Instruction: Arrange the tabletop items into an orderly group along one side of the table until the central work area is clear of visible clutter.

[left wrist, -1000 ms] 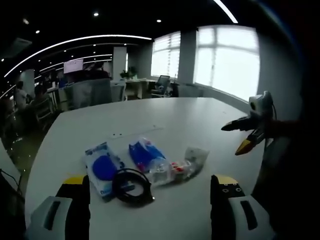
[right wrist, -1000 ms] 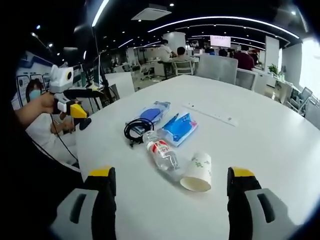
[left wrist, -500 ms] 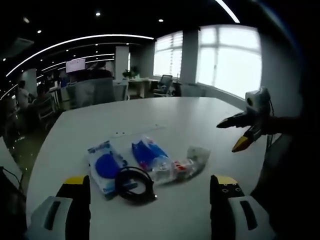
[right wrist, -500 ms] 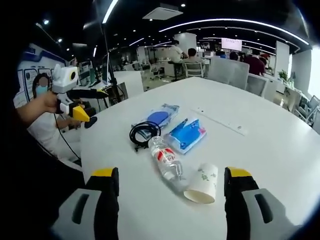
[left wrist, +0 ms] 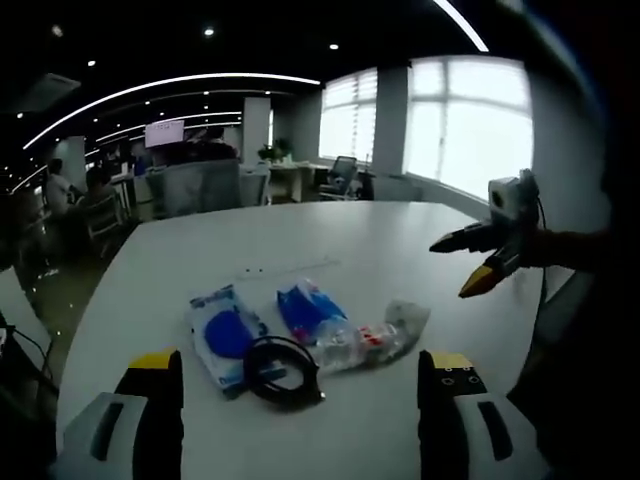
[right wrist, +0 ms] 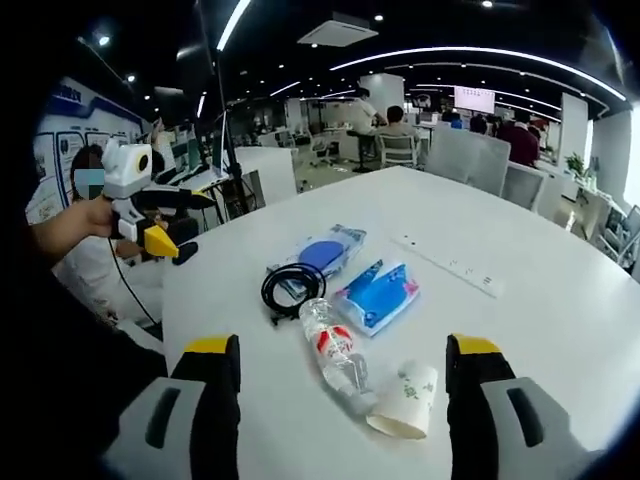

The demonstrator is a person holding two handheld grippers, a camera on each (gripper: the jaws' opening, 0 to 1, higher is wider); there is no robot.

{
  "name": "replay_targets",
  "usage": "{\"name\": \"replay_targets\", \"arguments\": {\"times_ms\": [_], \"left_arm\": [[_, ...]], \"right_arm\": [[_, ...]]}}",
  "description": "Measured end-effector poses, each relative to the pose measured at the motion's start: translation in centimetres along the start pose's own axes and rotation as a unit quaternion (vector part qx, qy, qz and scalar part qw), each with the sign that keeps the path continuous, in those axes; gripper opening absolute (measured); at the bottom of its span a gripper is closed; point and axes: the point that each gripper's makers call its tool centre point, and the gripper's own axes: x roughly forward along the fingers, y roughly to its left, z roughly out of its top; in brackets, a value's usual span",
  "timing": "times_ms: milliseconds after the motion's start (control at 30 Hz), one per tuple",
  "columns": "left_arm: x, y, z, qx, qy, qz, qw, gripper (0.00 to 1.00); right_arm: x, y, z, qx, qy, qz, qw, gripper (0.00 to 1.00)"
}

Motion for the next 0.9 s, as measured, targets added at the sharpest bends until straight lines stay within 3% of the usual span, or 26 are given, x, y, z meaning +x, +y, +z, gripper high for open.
{"name": "replay_targets", "arguments": {"times_ms": [333,533,667,800,900], "left_arm": [[-0.6,0.4,-0.1,-0.005,-0.006,0.005,1.0,0.97],[-1.3,1.1,-0.3,-0.004,-0.002,0.014,0.9999,0.99],[-2.1,1.7,0.6,-0.015,-0.018,0.018,0.9996,0.99],[-2.9,2.2,1.5,-0.031,-0.042,0.025,0.9983,0.99],[-3.2,2.3,1.4,-0.03,-0.043,0.026,0.9983,0.99]], "right_arm": [[1.2,0.6,1.7,-0.011,-0.004,0.018,0.9998,0.79],[1.4,1.0,4.1,-0.029,-0.013,0.028,0.9991,0.79],[2.6,1.1,4.7,-0.029,-0.015,0.039,0.9987,0.78],[3.9,1.4,5.0,-0.055,-0.005,0.044,0.9975,0.78],[4.5,1.6,5.5,-0.07,-0.003,0.046,0.9965,0.77]]}}
